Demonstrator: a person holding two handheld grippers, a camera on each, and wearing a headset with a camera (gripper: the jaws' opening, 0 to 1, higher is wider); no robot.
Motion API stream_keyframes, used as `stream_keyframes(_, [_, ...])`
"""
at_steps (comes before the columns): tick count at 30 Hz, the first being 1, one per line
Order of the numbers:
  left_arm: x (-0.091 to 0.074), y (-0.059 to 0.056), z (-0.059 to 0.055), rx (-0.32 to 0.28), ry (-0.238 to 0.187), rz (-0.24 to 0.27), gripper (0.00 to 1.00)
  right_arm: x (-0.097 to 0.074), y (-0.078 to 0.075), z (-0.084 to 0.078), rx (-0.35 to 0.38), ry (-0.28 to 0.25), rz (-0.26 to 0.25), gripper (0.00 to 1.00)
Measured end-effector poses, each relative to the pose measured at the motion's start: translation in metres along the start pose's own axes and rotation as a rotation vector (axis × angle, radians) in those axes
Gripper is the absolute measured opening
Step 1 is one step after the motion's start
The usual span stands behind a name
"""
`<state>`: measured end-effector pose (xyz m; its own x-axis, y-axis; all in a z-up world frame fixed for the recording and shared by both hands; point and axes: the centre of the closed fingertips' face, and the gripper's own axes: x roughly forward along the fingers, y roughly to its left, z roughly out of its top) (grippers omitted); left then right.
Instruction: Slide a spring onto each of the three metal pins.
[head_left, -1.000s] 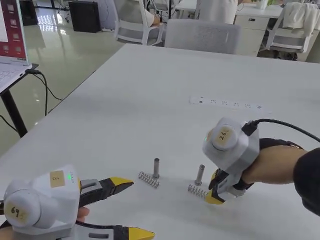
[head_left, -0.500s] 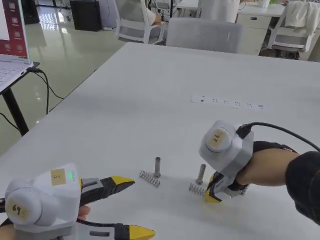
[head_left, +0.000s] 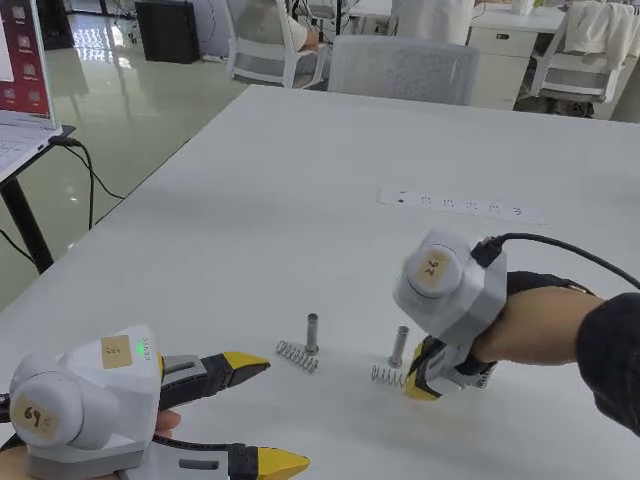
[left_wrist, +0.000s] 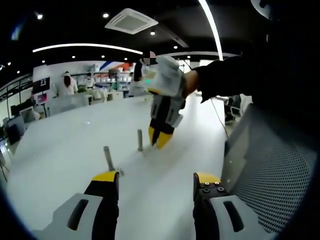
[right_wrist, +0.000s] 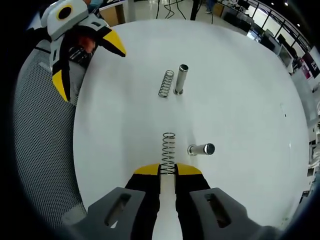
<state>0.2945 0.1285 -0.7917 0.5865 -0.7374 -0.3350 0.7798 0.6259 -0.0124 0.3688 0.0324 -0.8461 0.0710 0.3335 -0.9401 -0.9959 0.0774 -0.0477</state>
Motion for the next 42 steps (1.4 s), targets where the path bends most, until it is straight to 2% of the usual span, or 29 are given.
stream_keyframes(5, [0.004,-0.001,0.004,0.011,0.003,-0.015,0.53,-0.011,0.014,0.009,-0.041,-0.005,0.028,0.08])
stream_keyframes(9, [0.007,-0.002,0.006,0.020,0.005,-0.027,0.51,-0.022,0.029,0.020,-0.066,-0.032,0.066,0.07])
stream_keyframes(17, [0.013,-0.003,0.009,0.035,0.009,-0.050,0.48,-0.035,0.043,0.032,-0.125,-0.048,0.085,0.07])
stream_keyframes(32, [0.020,-0.010,0.018,0.062,-0.003,-0.091,0.39,-0.044,0.064,0.051,-0.224,-0.073,0.106,0.08])
stream_keyframes(42, [0.023,-0.019,0.022,0.095,-0.008,-0.135,0.27,-0.044,0.075,0.052,-0.289,-0.049,0.139,0.08])
